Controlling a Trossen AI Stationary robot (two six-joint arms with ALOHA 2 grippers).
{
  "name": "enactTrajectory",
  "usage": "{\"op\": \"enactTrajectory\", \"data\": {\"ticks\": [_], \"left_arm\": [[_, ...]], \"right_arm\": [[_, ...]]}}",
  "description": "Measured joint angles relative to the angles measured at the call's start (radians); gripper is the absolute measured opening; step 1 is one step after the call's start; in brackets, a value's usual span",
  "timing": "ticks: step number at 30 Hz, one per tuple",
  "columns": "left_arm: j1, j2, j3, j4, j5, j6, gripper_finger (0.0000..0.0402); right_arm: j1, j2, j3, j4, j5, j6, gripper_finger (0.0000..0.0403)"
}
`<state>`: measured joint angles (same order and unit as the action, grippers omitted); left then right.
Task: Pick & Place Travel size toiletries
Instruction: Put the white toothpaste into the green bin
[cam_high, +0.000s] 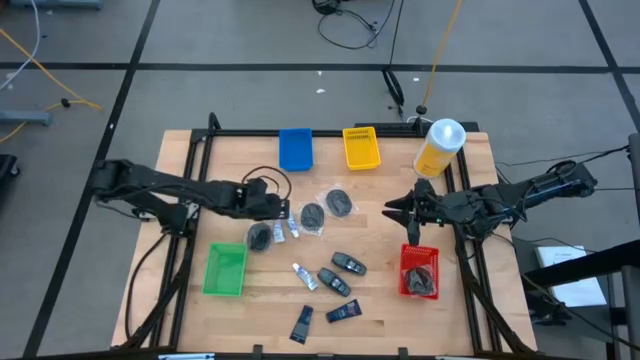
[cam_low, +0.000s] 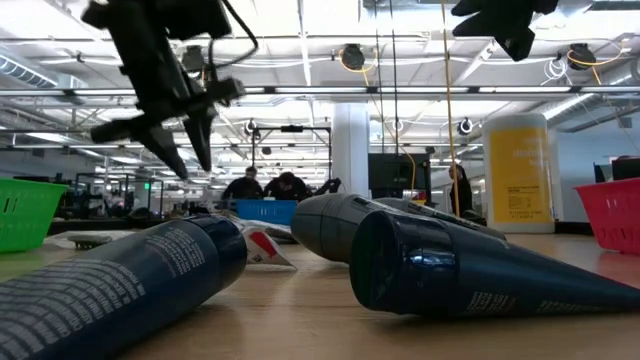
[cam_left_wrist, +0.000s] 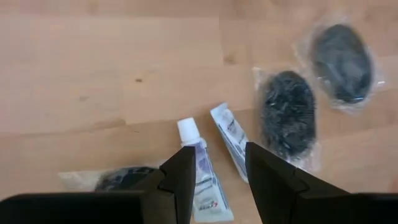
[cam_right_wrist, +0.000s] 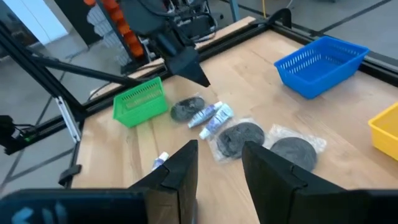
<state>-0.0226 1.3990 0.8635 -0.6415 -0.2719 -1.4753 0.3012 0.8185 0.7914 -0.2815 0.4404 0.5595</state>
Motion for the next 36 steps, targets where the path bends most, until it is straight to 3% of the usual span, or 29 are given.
{"op": "enactTrajectory", "data": {"ticks": [9, 19, 30, 36], "left_arm": [[0.044, 0.142, 0.0, 0.074, 0.046, 0.033, 0.0136], [0.043, 0.227, 0.0, 0.068, 0.116, 0.014, 0.0136], [0.045, 0.281, 0.002, 0.101, 0.127, 0.053, 0.0135], [0.052, 0.281, 0.003, 0.1, 0.123, 0.081, 0.0089]], "right_arm": [[0.0, 0.0, 0.0, -0.014, 0.0, 0.0, 0.0116], [-0.008, 0.0, 0.0, -0.016, 0.001, -0.003, 0.0114], [-0.027, 0.0, 0.0, -0.016, 0.003, -0.007, 0.0113], [-0.027, 0.0, 0.0, -0.016, 0.003, -0.007, 0.0112]]}}
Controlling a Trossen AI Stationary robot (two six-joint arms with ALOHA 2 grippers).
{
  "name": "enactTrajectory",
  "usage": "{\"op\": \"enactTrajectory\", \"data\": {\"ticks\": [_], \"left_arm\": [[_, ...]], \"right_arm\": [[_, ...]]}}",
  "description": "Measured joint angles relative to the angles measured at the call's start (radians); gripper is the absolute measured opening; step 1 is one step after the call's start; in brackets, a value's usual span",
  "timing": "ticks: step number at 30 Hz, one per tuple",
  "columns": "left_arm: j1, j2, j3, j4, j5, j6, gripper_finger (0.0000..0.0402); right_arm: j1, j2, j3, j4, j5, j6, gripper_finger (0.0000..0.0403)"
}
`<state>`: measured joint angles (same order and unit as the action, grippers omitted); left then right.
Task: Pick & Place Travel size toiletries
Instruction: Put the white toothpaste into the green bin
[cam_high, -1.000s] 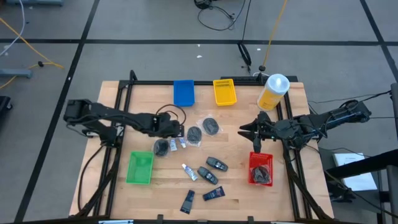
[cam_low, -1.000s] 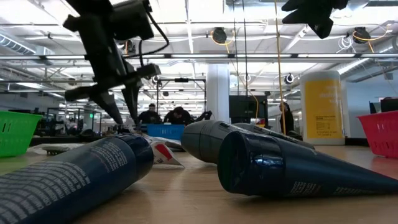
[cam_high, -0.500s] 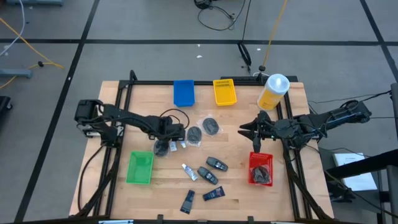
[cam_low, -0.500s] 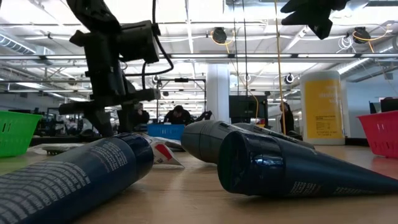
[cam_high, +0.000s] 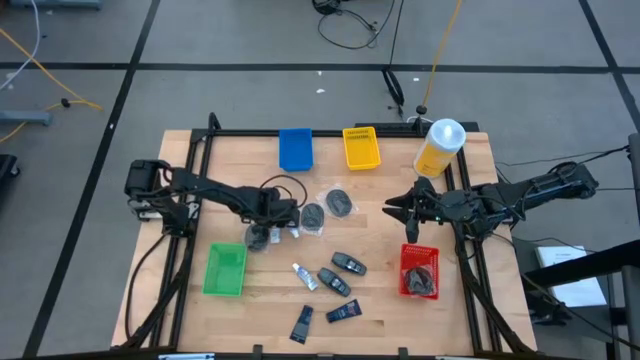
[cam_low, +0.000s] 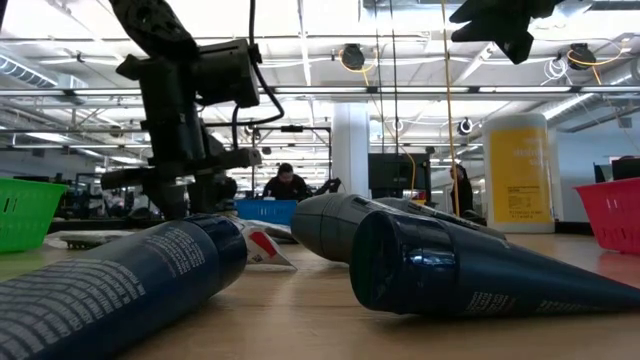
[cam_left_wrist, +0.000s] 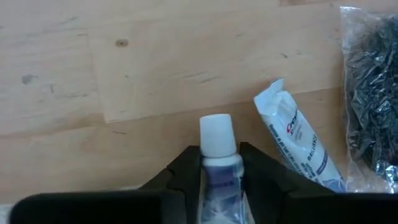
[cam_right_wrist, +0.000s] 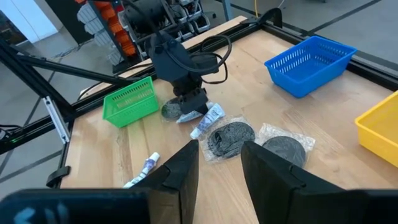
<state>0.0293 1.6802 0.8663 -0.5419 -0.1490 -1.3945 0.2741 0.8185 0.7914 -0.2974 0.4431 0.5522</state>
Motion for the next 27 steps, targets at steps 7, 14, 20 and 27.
{"op": "enactTrajectory", "data": {"ticks": [7, 14, 20, 27], "left_arm": [[0.003, -0.008, -0.003, 0.015, -0.007, 0.033, 0.004], [0.004, -0.085, -0.006, 0.013, 0.016, 0.048, 0.0058], [0.003, -0.233, -0.005, 0.002, 0.137, 0.077, 0.0043], [-0.056, -0.429, -0.004, -0.125, 0.231, -0.007, 0.0054]], "right_arm": [[0.0, 0.0, 0.0, 0.0, 0.0, 0.0, 0.0112], [0.0, 0.0, 0.0, 0.0, 0.0, 0.003, 0.0112], [0.0, 0.0, 0.0, 0.0, 0.0, 0.001, 0.0112], [-0.011, 0.0, 0.0, 0.0, 0.003, -0.009, 0.0111]]}}
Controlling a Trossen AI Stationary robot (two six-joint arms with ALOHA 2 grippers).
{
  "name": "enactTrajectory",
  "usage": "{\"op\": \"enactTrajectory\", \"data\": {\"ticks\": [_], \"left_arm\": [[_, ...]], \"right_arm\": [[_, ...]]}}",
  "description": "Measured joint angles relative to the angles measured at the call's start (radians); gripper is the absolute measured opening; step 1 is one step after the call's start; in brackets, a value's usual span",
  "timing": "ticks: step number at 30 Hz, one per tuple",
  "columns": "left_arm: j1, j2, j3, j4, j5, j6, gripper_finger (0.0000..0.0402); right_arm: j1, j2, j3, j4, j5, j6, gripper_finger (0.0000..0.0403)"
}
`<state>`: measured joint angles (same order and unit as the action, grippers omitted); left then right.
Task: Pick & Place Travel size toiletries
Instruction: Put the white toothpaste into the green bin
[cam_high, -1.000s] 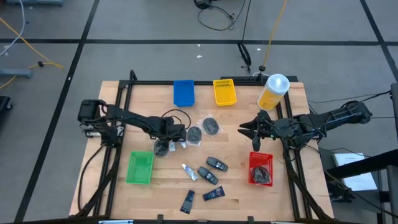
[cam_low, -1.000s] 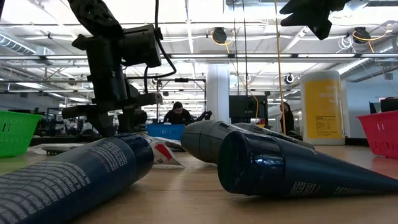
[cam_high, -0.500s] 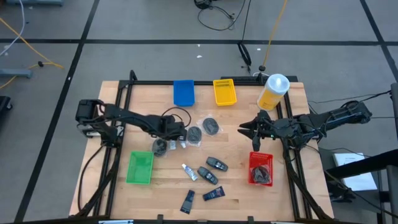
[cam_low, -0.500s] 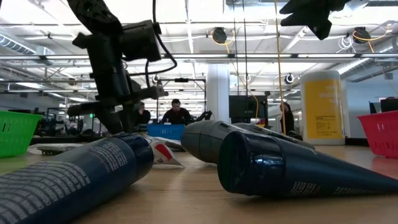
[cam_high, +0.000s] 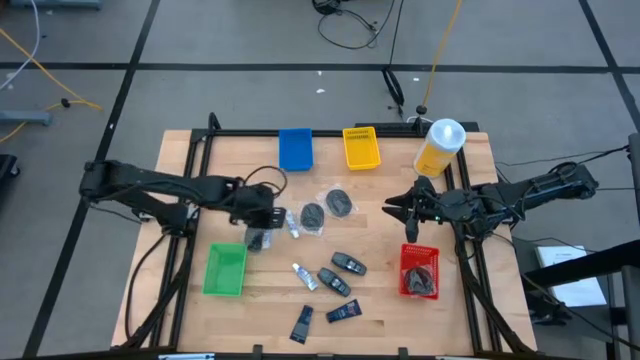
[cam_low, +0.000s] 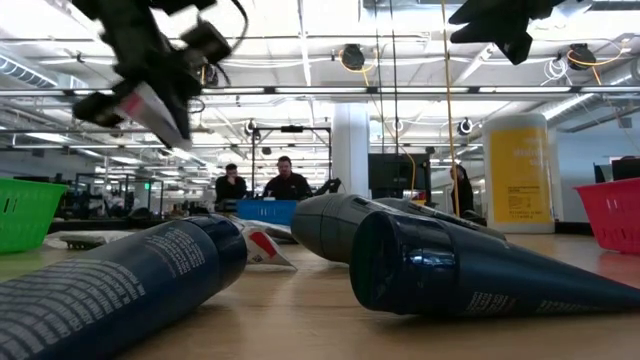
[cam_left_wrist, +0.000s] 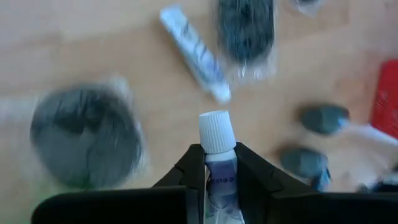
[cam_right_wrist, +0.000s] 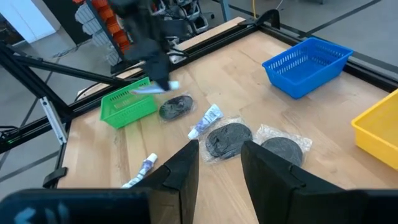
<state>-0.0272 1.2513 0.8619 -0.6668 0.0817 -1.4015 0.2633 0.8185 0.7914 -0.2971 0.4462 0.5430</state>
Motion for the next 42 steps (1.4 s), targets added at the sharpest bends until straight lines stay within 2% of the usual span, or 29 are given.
{"op": "enactTrajectory", "data": {"ticks": [4, 9, 13, 22, 31, 39, 42], "left_arm": [[-0.1, -0.084, 0.0, -0.101, 0.008, -0.121, 0.0046], [-0.257, -0.13, 0.0, -0.242, 0.008, -0.302, 0.0045], [-0.389, -0.125, 0.001, -0.35, 0.008, -0.458, 0.0057], [-0.586, -0.056, -0.001, -0.379, -0.073, -0.756, 0.0061], [-0.623, 0.058, -0.002, -0.416, -0.092, -0.773, 0.0062], [-0.61, 0.079, -0.002, -0.415, -0.103, -0.677, 0.0064], [-0.597, 0.079, -0.002, -0.414, -0.11, -0.636, 0.0077]], "right_arm": [[-0.018, 0.0, 0.0, 0.0, -0.001, -0.006, 0.0111], [-0.038, 0.0, 0.0, 0.0, -0.002, -0.013, 0.0111], [-0.057, 0.0, 0.0, 0.0, -0.002, -0.017, 0.0111], [-0.079, 0.0, 0.0, 0.0, -0.002, -0.036, 0.0111], [-0.079, 0.0, 0.0, 0.0, -0.006, -0.072, 0.0111], [-0.079, 0.003, 0.0, -0.001, -0.006, -0.097, 0.0111], [-0.079, 0.012, 0.0, -0.001, -0.006, -0.134, 0.0112]]}}
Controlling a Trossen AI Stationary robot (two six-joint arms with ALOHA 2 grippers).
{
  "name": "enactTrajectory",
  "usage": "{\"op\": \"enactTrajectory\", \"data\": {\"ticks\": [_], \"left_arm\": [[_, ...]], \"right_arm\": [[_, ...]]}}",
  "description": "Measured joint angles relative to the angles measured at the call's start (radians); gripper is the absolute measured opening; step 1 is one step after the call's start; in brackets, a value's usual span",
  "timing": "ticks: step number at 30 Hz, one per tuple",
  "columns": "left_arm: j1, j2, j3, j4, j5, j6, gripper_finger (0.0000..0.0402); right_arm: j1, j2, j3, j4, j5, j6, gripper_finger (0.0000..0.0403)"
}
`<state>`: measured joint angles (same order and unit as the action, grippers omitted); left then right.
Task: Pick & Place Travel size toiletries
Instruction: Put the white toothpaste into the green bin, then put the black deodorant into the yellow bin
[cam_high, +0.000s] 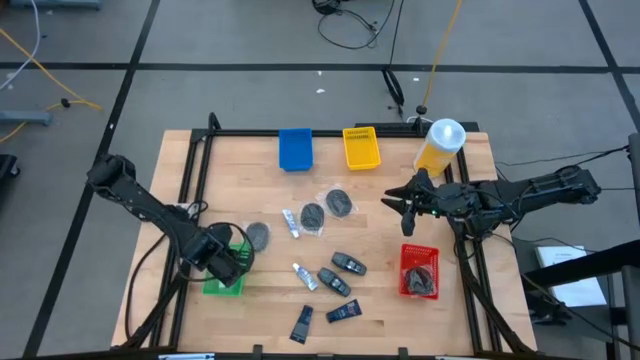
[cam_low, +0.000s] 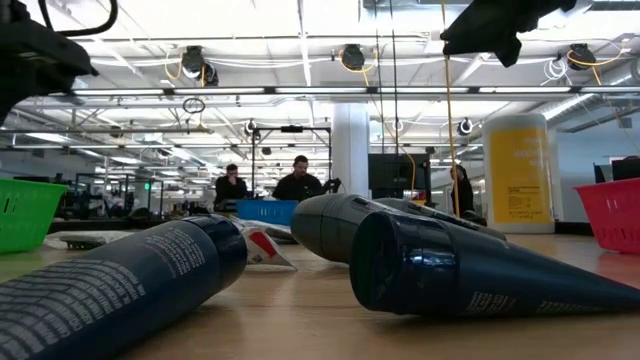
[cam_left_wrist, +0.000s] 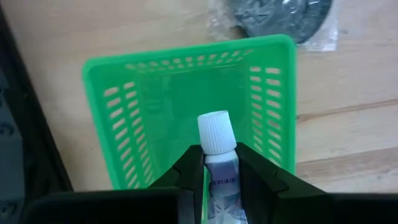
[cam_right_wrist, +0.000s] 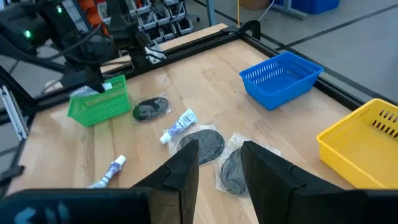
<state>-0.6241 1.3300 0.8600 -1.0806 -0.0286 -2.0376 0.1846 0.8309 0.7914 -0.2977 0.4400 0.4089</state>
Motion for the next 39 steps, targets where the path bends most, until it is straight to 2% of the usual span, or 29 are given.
{"op": "enactTrajectory", "data": {"ticks": [3, 8, 11, 16, 19, 24, 29, 32, 39], "left_arm": [[0.012, 0.0, 0.0, 0.0, 0.0, 0.044, 0.0108], [0.04, 0.0, 0.0, -0.012, 0.002, 0.081, 0.0178], [0.063, -0.011, 0.0, -0.05, 0.042, 0.075, 0.0219], [0.106, -0.068, 0.0, -0.081, 0.078, 0.121, 0.0256], [0.115, -0.121, 0.0, -0.078, 0.05, 0.172, 0.0261], [0.115, -0.212, 0.0, -0.061, -0.051, 0.248, 0.0253], [0.115, -0.289, 0.0, -0.019, -0.153, 0.319, 0.0244], [0.115, -0.318, 0.0, -0.009, -0.208, 0.354, 0.0245], [0.115, -0.35, 0.0, -0.011, -0.248, 0.408, 0.0246]], "right_arm": [[0.0, 0.012, 0.0, 0.001, -0.002, -0.002, 0.0112], [0.001, 0.045, 0.0, 0.011, -0.082, 0.001, 0.0112], [0.001, 0.073, 0.0, 0.051, -0.108, -0.004, 0.0112], [0.001, 0.135, 0.0, 0.153, -0.132, -0.005, 0.0112], [0.001, 0.171, 0.0, 0.199, -0.139, -0.003, 0.0112], [0.001, 0.232, 0.012, 0.226, -0.228, 0.026, 0.0121], [0.029, 0.317, 0.074, 0.222, -0.314, 0.02, 0.0166], [0.048, 0.374, 0.131, 0.209, -0.318, 0.013, 0.0194], [0.073, 0.493, 0.238, 0.126, -0.369, -0.014, 0.0232]]}}
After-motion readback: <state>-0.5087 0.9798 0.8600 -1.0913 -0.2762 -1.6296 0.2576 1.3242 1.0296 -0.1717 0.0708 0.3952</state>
